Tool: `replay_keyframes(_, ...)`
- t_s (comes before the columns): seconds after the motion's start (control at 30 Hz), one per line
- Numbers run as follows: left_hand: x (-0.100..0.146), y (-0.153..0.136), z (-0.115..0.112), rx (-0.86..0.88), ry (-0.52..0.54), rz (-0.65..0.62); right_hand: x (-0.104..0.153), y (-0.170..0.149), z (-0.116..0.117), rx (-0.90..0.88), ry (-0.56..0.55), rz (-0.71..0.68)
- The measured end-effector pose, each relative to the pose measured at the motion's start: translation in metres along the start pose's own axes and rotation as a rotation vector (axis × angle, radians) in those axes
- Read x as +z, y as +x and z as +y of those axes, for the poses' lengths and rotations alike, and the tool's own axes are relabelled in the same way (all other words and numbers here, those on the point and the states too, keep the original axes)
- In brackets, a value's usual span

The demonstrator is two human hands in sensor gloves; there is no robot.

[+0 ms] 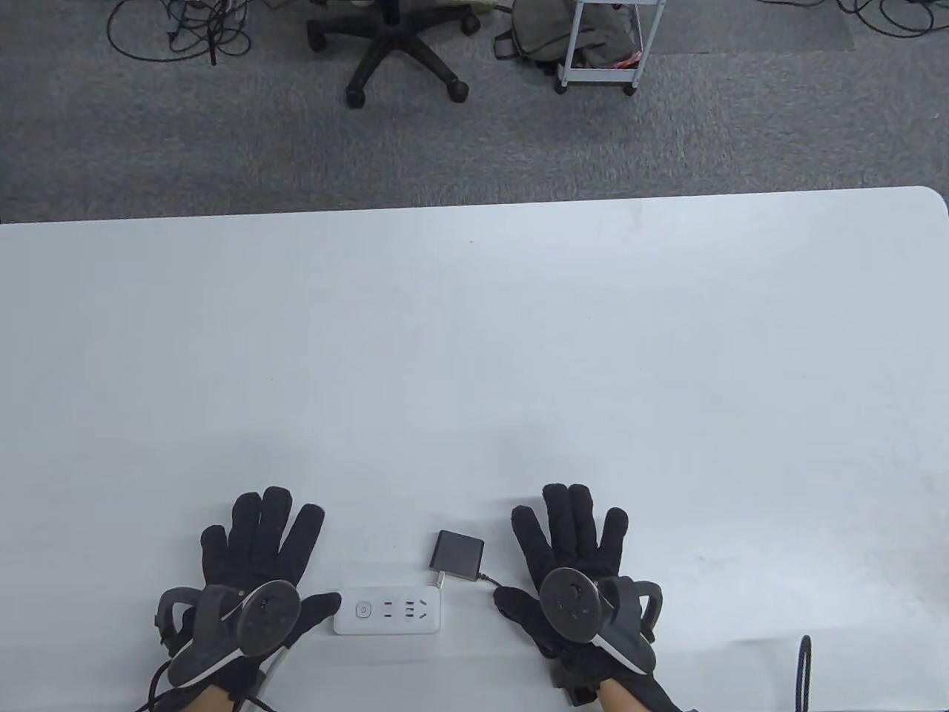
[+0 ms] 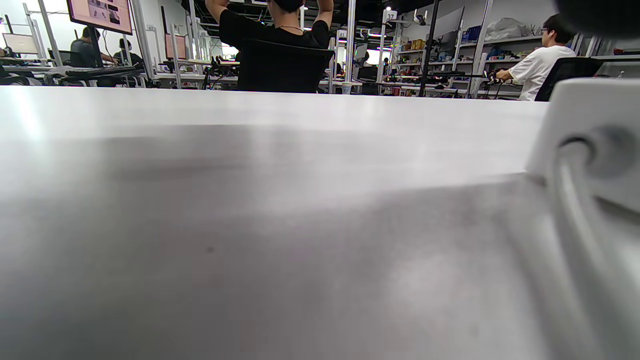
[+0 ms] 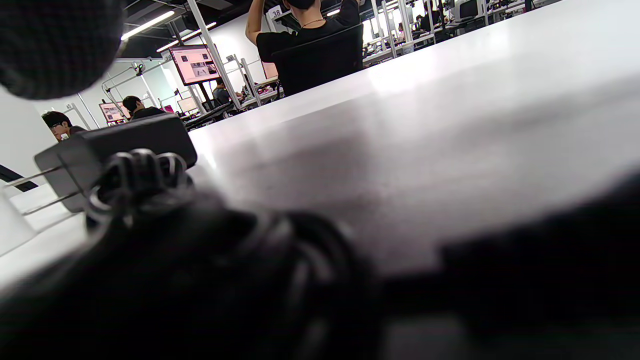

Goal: Remove the power adapter from the power strip

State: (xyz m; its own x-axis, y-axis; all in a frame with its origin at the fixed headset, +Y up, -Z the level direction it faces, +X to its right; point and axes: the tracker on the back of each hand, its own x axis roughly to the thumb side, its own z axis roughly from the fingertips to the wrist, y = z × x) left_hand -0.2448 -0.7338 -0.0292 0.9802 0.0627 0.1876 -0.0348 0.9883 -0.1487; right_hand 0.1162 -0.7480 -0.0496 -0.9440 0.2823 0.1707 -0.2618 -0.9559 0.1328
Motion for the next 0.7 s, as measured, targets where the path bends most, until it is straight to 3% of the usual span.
replay_keyframes(0.7, -0.0025, 0.0031, -0.0023, 0.044, -0.025, -0.047, 0.0008, 0.0022, 0.0009, -0.006, 0.003, -0.013)
